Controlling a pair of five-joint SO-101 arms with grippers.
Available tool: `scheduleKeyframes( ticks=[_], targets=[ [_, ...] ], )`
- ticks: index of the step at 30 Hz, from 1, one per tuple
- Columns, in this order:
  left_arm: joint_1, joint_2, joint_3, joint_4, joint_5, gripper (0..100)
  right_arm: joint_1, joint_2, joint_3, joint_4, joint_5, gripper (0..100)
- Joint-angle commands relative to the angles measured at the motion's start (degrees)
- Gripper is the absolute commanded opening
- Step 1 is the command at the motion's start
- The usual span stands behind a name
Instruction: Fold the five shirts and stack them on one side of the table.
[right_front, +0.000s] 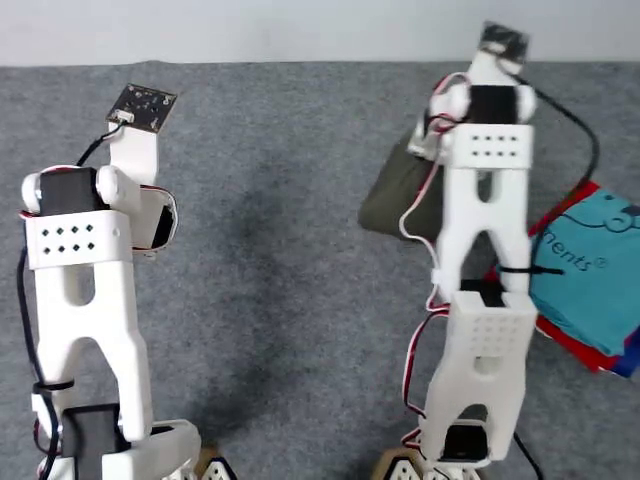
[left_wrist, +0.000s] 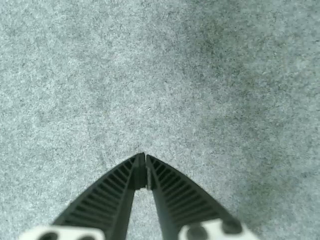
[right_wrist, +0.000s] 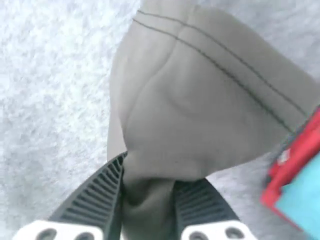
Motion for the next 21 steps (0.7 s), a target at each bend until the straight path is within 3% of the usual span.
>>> scheduleKeyframes(
  ticks=[1, 9, 21],
  targets=[
    [-0.26, -1.67, -0.22, 0.00, -0.53, 1, 4.26, -6.37, -3.08, 2.33, 4.13, 0.9],
    [-0.18, -1.67, -0.22, 0.00, -0.53, 1, 13.58, -7.16, -3.08, 2.33, 13.01, 0.9],
    [0.09, -1.67, -0.22, 0.00, -0.53, 1, 24.22, -7.25, 0.35, 2.33, 17.85, 0.9]
  ],
)
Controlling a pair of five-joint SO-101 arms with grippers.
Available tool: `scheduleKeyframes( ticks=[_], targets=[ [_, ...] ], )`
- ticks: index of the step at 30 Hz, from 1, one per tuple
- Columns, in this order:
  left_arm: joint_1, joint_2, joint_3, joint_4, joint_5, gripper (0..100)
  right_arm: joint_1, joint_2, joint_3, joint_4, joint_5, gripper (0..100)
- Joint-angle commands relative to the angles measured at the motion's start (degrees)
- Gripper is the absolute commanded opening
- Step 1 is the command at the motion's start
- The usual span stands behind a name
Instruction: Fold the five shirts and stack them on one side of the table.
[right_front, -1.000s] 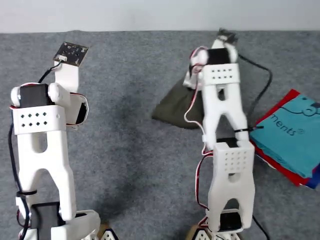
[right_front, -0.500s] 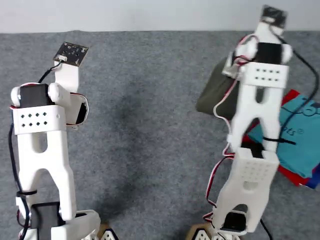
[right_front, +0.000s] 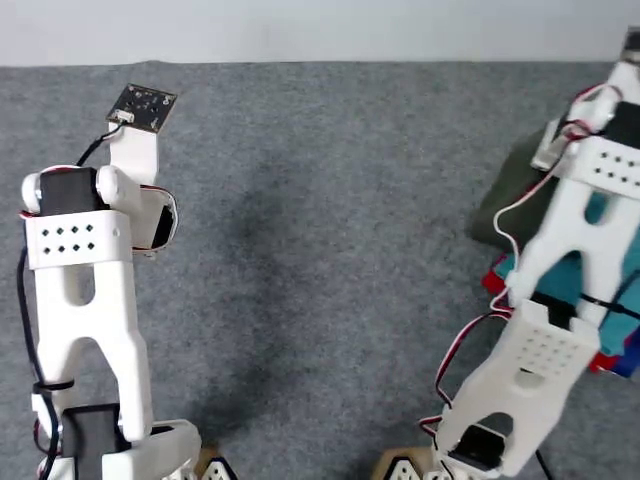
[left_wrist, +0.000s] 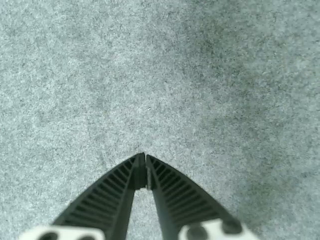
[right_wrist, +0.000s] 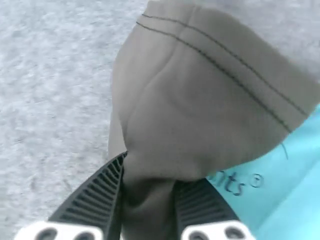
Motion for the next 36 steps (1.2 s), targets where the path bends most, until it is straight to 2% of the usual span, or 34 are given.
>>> scheduleKeyframes(
  ticks=[1, 15, 23, 28, 36],
  targets=[
    [0.09, -1.67, -0.22, 0.00, -0.53, 1, 3.30, -4.53, 0.88, 2.24, 1.05, 0.9],
    [0.09, -1.67, -0.22, 0.00, -0.53, 1, 12.00, -4.70, 4.22, 2.42, 4.48, 0.9],
    [0.09, -1.67, -0.22, 0.00, -0.53, 1, 17.36, -4.18, 4.75, 2.42, 11.78, 0.9],
    [0.09, -1.67, -0.22, 0.00, -0.53, 1, 18.51, -4.09, 10.99, 2.24, 15.38, 1.3],
    [0.09, -1.67, -0.22, 0.00, -0.53, 1, 19.47, -6.90, 17.41, 2.33, 15.74, 21.3]
  ],
)
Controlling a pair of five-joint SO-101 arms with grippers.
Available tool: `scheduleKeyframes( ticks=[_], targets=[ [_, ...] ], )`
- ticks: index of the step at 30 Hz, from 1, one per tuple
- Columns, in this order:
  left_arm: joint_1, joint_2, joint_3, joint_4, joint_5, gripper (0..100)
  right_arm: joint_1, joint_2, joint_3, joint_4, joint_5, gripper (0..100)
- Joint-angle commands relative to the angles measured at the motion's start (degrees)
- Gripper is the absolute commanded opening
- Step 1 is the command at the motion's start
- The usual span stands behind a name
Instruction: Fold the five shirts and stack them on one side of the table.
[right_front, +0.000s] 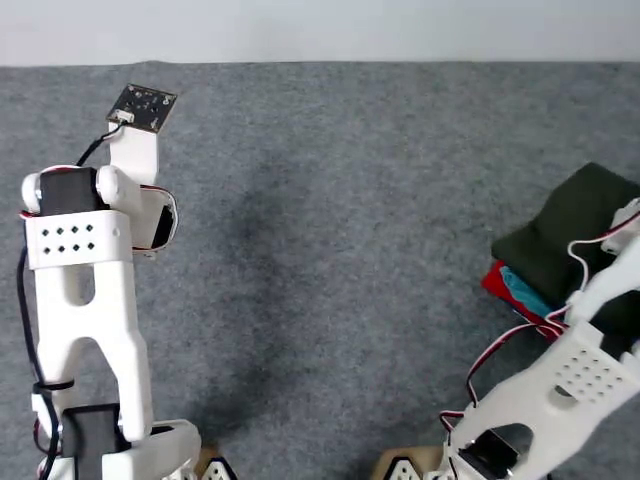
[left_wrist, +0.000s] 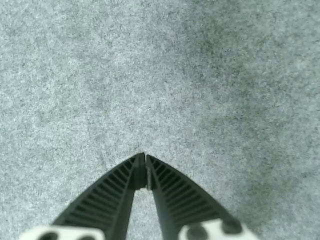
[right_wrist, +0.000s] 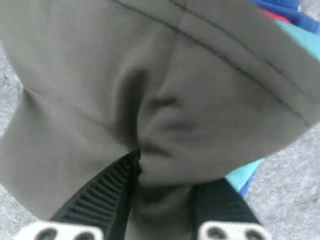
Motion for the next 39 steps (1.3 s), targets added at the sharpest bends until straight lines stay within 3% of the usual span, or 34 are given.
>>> scheduleKeyframes(
  ticks=[1, 9, 11, 15, 21, 28, 35, 39],
  targets=[
    [0.09, -1.67, -0.22, 0.00, -0.53, 1, 1.10, -8.04, 0.09, 2.24, 0.62, 21.7],
    [0.09, -1.67, -0.22, 0.00, -0.53, 1, -4.70, -21.32, 0.53, 2.24, 0.53, 21.2],
    [0.09, -1.67, -0.22, 0.00, -0.53, 1, -6.81, -22.64, 0.79, 2.24, 0.53, 17.1],
    [0.09, -1.67, -0.22, 0.00, -0.53, 1, -12.18, -21.49, 7.74, 2.15, 0.53, 0.0],
    [0.09, -1.67, -0.22, 0.00, -0.53, 1, -16.04, -13.58, 23.03, -2.51, 0.79, 1.1],
    [0.09, -1.67, -0.22, 0.00, -0.53, 1, -16.13, -7.96, 27.52, -6.64, 0.88, 0.9],
    [0.09, -1.67, -0.22, 0.00, -0.53, 1, -10.95, -20.79, 26.11, -6.11, 1.23, 0.9],
    [0.09, -1.67, -0.22, 0.00, -0.53, 1, -6.20, -25.80, 26.29, -10.86, 7.65, 0.9]
  ],
)
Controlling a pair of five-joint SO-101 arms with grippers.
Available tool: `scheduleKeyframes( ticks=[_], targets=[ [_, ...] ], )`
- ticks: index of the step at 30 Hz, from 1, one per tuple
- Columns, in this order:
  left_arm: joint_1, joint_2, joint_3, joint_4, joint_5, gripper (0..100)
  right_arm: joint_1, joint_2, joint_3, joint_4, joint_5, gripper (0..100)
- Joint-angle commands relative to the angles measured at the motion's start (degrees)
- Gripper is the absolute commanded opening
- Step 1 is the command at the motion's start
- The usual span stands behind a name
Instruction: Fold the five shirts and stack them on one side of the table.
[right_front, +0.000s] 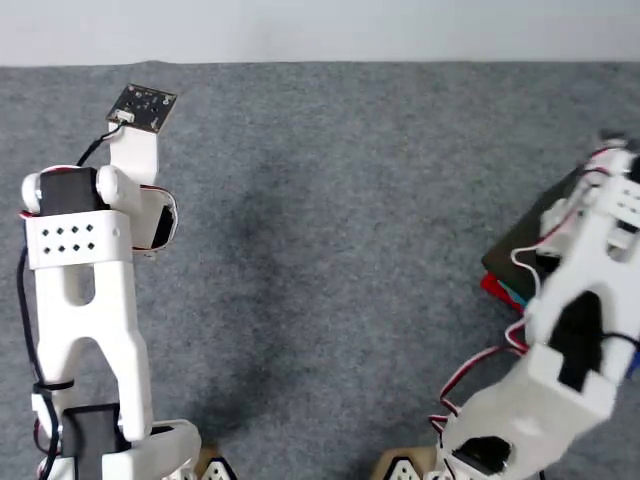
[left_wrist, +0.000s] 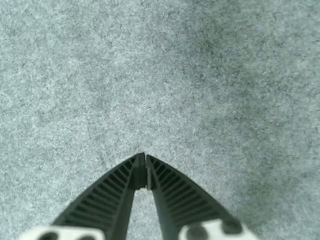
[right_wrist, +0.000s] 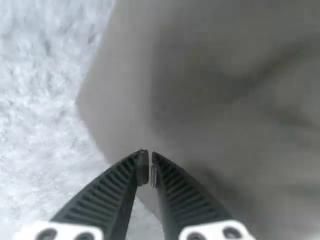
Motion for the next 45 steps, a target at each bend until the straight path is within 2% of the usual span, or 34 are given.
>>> scheduleKeyframes(
  ticks=[1, 8, 11, 19, 23, 27, 32, 35, 45],
  targets=[
    [0.09, -1.67, -0.22, 0.00, -0.53, 1, 5.23, -5.85, -1.41, -4.44, 5.89, 0.9],
    [0.18, -1.58, -0.22, 0.00, -0.53, 1, 15.87, 3.65, 0.26, -11.82, 13.54, 0.9],
    [0.18, -1.58, -0.22, 0.00, -0.53, 1, 18.07, 8.57, -1.23, -13.49, 15.30, 0.9],
    [0.18, -1.67, -0.22, 0.00, -0.53, 1, 16.04, 5.05, -15.38, -4.00, 14.86, 0.9],
    [0.18, -1.67, -0.22, 0.00, -0.53, 1, 15.96, 3.47, -16.44, 0.75, 14.95, 0.9],
    [0.18, -1.93, -0.22, 0.09, -0.53, 1, 16.75, 3.65, -16.00, 10.15, 15.21, 0.9],
    [0.18, -2.11, -0.22, 0.35, -0.44, 1, 19.65, 6.20, -9.76, 6.37, 15.74, 0.9],
    [0.18, -2.11, -0.22, 0.35, -0.35, 1, 21.14, 9.89, -8.97, 2.86, 18.73, 0.9],
    [0.70, -2.20, -0.31, 0.44, -0.35, 1, 18.15, 1.54, -18.64, 1.98, 19.25, 0.9]
  ],
)
